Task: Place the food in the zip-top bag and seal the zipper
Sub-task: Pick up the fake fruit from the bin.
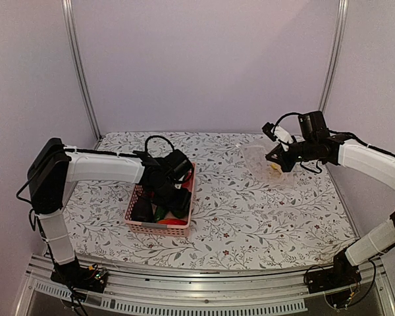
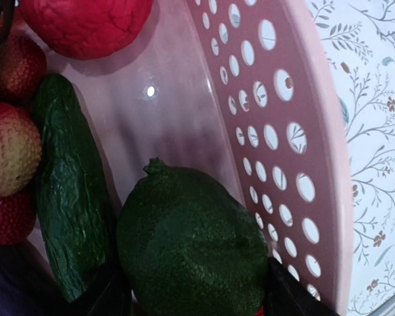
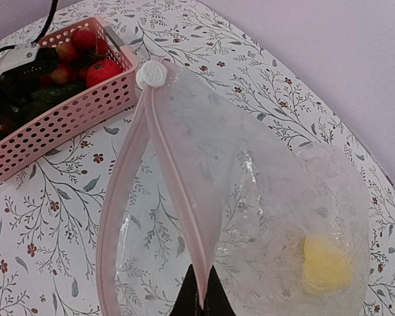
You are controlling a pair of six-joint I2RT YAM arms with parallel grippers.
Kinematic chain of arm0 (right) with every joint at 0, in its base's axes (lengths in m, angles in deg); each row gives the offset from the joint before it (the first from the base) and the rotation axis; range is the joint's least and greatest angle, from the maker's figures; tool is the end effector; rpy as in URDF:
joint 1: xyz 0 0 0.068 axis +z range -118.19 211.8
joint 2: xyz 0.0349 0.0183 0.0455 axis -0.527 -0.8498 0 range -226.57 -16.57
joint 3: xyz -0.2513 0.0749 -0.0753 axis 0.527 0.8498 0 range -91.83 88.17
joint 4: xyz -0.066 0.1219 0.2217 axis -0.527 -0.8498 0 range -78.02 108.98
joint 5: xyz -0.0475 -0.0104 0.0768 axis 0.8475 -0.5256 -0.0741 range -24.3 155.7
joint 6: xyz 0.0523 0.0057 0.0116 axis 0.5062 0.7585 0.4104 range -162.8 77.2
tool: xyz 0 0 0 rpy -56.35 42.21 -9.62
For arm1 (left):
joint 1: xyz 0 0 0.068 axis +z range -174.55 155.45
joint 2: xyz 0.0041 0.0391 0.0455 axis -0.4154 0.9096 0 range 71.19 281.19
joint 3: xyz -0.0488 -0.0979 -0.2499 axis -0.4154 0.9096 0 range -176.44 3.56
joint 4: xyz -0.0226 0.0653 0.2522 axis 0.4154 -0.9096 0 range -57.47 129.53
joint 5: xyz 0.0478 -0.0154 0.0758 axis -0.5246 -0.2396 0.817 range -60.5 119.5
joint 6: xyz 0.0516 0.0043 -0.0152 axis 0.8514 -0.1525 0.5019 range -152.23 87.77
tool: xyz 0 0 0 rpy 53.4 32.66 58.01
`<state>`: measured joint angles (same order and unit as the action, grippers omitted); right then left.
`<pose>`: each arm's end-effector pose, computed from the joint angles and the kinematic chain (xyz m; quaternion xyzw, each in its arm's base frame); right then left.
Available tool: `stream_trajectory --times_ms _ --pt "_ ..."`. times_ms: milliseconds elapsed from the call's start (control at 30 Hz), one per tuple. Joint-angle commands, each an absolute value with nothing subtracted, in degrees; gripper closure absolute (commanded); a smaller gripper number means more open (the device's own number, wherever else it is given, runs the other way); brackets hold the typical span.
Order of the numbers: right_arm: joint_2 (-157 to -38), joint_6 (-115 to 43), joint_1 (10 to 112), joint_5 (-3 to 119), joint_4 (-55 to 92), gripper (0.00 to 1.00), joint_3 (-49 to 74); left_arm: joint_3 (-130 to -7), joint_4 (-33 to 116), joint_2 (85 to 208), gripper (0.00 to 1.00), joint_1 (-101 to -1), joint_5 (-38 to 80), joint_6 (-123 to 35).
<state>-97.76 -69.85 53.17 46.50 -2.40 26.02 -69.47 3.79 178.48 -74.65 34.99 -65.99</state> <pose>0.2869 0.1249 0.2814 -0.4308 0.7878 0.1307 0.4204 0.2413 -0.2833 0.1743 0.1316 0.9749 -0.0807 0.1605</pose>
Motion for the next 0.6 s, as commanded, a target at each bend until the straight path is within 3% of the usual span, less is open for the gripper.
stream_trajectory --times_ms 0,133,367,567 --pt "-100.0 -69.8 53.0 46.7 -1.9 1.0 26.9 -67.4 5.5 175.5 0.39 -74.7 37.5 -64.5" --pt "-100.2 -69.8 53.0 46.6 -2.0 1.0 26.8 -67.9 5.0 172.8 0.46 -74.3 38.1 -63.3" --pt "-98.0 -68.0 53.1 46.7 -2.7 1.0 25.1 -71.2 1.9 166.3 0.49 -74.2 42.3 -62.4" --pt "-98.2 -67.2 53.3 45.0 -7.4 1.0 19.9 -73.0 9.7 159.5 0.5 -77.0 44.1 -57.2"
